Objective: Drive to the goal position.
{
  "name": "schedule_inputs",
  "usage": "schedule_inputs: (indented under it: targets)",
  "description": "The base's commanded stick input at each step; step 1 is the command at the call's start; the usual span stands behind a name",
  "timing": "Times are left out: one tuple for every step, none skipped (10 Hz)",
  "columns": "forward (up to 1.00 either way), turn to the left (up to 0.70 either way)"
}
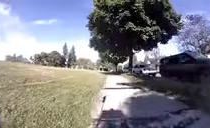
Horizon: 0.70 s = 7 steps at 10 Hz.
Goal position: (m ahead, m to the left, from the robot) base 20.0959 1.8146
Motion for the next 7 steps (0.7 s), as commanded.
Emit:
schedule_inputs:
  targets:
    - [1.00, 0.00]
    - [1.00, 0.00]
    - [1.00, 0.00]
    - [1.00, 0.00]
    - [1.00, 0.00]
    - [1.00, 0.00]
    - [1.00, 0.00]
